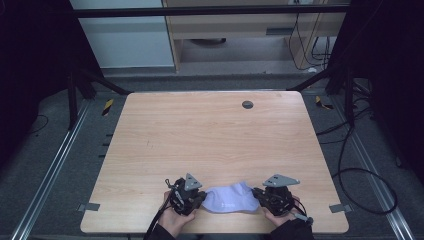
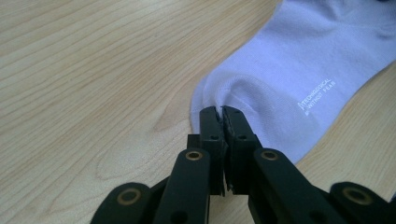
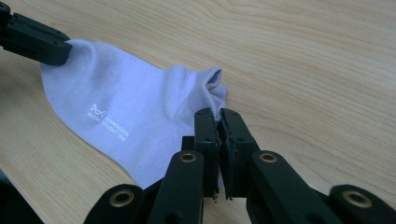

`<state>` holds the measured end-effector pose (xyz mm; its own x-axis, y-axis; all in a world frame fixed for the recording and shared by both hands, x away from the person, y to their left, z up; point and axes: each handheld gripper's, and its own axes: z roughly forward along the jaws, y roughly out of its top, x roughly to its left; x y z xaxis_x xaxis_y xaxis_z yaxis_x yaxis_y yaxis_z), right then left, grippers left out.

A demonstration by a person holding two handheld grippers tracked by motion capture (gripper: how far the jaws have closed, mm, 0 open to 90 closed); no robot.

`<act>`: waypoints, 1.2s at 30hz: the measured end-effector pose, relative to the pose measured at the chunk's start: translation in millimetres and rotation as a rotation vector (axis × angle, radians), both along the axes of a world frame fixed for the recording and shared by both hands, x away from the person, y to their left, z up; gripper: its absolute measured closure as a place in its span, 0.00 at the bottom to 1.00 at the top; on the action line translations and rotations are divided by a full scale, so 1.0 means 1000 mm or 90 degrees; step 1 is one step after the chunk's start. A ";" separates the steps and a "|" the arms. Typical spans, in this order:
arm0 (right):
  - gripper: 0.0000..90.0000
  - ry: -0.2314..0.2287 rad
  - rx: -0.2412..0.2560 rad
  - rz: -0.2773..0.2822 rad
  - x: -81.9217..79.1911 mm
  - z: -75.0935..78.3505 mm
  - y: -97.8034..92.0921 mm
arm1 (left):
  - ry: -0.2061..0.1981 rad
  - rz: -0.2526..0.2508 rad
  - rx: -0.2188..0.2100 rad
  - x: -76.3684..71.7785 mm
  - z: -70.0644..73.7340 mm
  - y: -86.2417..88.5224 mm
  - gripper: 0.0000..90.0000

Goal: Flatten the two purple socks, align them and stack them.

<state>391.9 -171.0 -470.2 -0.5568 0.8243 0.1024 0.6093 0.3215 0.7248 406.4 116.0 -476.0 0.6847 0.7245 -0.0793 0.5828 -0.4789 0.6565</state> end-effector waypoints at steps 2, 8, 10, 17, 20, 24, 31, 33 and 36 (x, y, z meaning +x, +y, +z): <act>0.96 0.006 -0.002 -0.003 0.001 -0.003 0.000 | -0.001 -0.001 0.002 0.000 -0.001 -0.001 0.97; 0.94 0.015 -0.007 -0.006 0.004 -0.008 -0.002 | 0.001 -0.005 0.006 0.000 -0.005 -0.003 0.96; 0.92 0.018 -0.013 -0.005 0.005 -0.010 -0.003 | -0.001 -0.005 0.008 0.000 -0.005 -0.002 0.95; 0.83 -0.028 0.015 -0.014 0.002 0.000 -0.010 | -0.046 0.001 -0.033 -0.002 0.012 0.005 0.81; 0.87 -0.042 0.028 -0.008 0.001 0.003 -0.011 | -0.061 -0.002 -0.048 -0.003 0.017 0.004 0.82; 0.95 -0.042 0.035 0.026 0.001 0.001 -0.002 | -0.071 -0.018 -0.057 -0.002 0.016 -0.007 0.90; 0.98 0.001 0.003 0.059 0.009 -0.019 0.008 | -0.038 -0.064 -0.014 0.002 -0.009 -0.029 0.96; 0.99 0.008 0.002 0.061 0.010 -0.021 0.008 | -0.037 -0.065 -0.009 0.001 -0.011 -0.029 0.96; 0.99 0.023 -0.011 0.061 0.010 -0.026 0.008 | -0.033 -0.065 -0.012 0.000 -0.013 -0.029 0.96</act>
<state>402.2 -163.5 -496.2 -0.6292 0.7694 0.1103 0.6013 0.3920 0.6963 406.9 86.9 -489.1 0.7585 0.6494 -0.0546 0.4968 -0.5219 0.6934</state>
